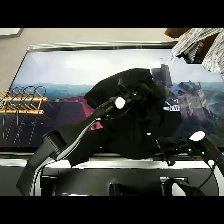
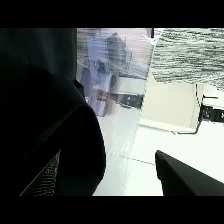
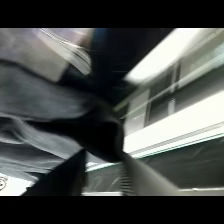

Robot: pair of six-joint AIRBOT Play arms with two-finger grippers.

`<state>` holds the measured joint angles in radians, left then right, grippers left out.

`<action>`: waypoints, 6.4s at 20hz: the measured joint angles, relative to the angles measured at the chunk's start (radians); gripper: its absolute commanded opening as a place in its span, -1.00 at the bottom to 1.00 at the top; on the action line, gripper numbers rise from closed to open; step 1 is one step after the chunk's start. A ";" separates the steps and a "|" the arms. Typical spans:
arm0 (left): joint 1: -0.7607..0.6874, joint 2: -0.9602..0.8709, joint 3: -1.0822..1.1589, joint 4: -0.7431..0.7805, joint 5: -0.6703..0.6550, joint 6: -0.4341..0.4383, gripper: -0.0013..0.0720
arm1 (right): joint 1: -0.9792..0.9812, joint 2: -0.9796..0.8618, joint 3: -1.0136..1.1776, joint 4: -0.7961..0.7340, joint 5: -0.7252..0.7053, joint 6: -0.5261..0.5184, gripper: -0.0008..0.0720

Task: Fold the clothes and pants, and hang the long-sleeved shirts on hangers.

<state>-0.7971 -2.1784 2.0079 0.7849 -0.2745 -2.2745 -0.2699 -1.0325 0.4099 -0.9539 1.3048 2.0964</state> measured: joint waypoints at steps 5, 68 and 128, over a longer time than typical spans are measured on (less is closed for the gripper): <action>-0.018 -0.016 0.001 0.000 0.031 0.000 1.00 | 0.000 -0.003 -0.013 -0.029 -0.004 -0.005 -0.90; 0.494 0.617 0.001 0.222 -0.229 0.505 -0.93 | 0.286 -0.394 1.659 -0.294 -0.259 -0.170 -0.91; 0.143 0.985 -0.803 0.815 -0.687 -0.261 -0.93 | 0.287 0.344 0.466 -0.269 -0.087 -0.194 -0.91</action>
<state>-0.6540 -1.1934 1.2045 1.6001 -0.9619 -2.5351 0.0170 -0.6884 0.8757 -1.2232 1.2179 1.9026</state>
